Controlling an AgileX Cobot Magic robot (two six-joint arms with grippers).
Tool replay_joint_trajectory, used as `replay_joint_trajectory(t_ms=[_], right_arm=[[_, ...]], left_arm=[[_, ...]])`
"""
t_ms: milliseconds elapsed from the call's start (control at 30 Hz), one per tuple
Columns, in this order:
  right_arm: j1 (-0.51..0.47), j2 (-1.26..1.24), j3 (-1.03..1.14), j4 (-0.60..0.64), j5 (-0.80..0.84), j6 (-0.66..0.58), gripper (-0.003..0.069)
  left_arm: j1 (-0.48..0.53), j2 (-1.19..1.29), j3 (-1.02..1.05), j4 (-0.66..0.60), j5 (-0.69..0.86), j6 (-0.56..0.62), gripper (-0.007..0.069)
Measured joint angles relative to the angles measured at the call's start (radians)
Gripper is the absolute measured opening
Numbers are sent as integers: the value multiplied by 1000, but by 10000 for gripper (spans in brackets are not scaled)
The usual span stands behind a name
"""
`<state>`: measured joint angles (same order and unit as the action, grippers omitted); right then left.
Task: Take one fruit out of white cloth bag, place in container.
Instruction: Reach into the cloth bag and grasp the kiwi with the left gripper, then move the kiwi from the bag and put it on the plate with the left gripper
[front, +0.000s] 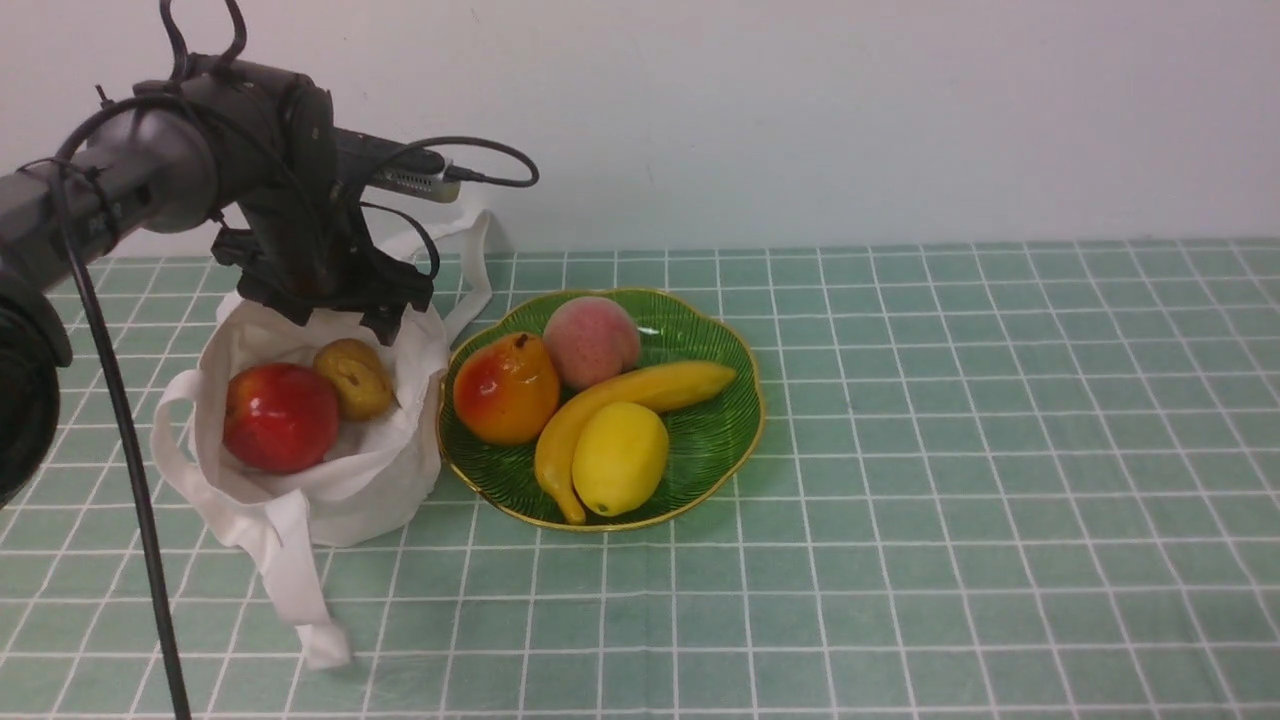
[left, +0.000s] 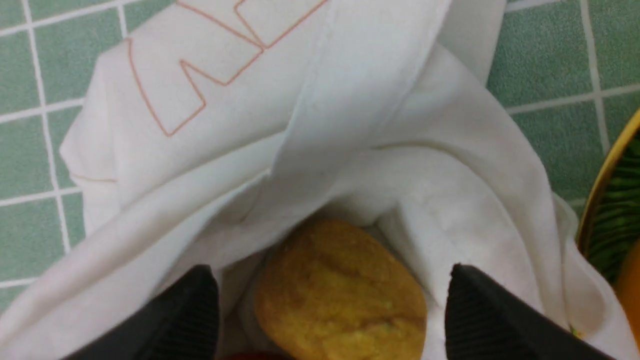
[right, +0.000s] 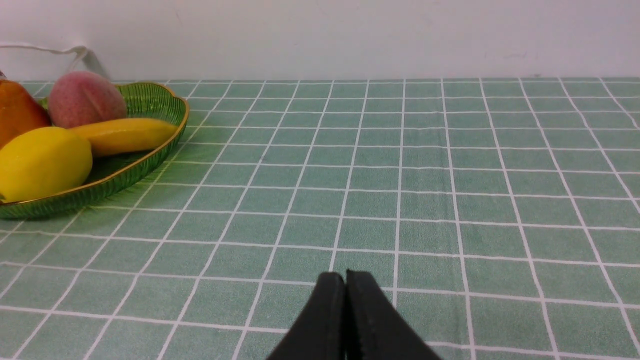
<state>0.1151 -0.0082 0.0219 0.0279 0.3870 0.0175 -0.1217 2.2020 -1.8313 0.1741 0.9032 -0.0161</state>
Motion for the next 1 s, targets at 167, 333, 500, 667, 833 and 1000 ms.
replay_joint_trajectory(t_ms=[167, 333, 500, 667, 833, 1000], right_arm=[[0, 0, 0, 0, 0, 0, -12], [0, 0, 0, 0, 0, 0, -12], [0, 0, 0, 0, 0, 0, -12], [0, 0, 0, 0, 0, 0, -12], [0, 0, 0, 0, 0, 0, -12], [0, 0, 0, 0, 0, 0, -12]], left_arm=[[0, 39, 0, 0, 0, -27, 573], [0, 75, 0, 5, 10, -60, 566], [0, 76, -5, 9, 36, -59, 507], [0, 75, -16, 22, 137, -42, 507], [-1, 3, -16, 23, 184, -35, 507], [-1, -117, -20, 22, 193, -4, 507]])
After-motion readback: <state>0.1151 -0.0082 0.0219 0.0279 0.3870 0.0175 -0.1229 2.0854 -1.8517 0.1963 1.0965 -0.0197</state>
